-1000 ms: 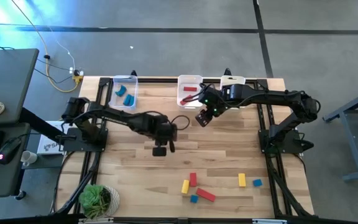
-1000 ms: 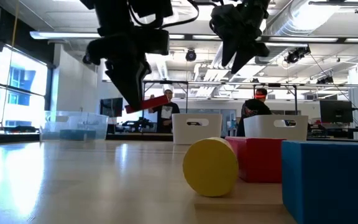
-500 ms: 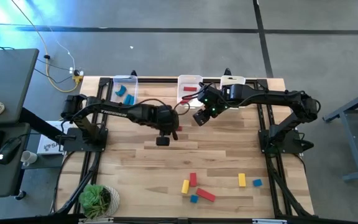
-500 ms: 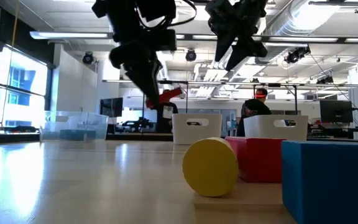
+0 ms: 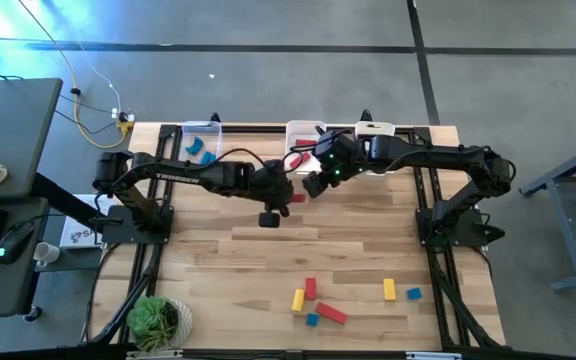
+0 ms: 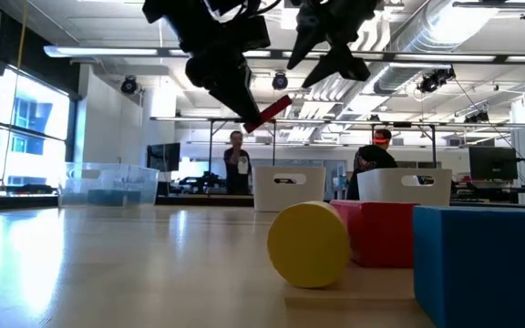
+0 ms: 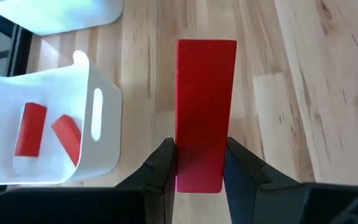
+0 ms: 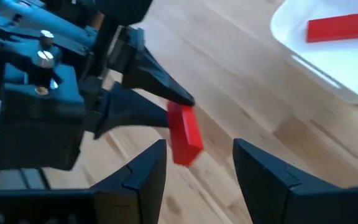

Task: Sort & place blocks by color
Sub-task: Put the red block into the left white bin

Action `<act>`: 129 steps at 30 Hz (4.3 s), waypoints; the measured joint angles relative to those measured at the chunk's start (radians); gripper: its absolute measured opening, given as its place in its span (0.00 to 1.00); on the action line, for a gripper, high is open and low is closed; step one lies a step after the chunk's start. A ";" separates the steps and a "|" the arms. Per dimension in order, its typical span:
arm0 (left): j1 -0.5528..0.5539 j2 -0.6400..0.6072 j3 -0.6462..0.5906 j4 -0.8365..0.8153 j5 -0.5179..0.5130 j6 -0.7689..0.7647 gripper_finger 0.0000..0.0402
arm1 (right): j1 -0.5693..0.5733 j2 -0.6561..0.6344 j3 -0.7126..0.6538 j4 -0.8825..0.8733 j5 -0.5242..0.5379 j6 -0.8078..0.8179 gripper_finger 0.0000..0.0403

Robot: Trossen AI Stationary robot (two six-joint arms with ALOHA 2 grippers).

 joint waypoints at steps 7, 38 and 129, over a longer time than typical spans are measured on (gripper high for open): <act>0.000 0.001 0.000 0.076 -0.028 -0.006 0.19 | 0.000 0.000 0.000 0.003 -0.012 0.054 0.42; 0.000 -0.004 0.000 0.273 -0.114 0.053 0.19 | 0.001 0.000 0.002 -0.041 0.048 0.186 0.14; 0.418 -0.243 0.000 0.000 -0.100 -0.376 0.54 | -0.374 0.314 0.001 0.151 -0.001 -0.475 0.11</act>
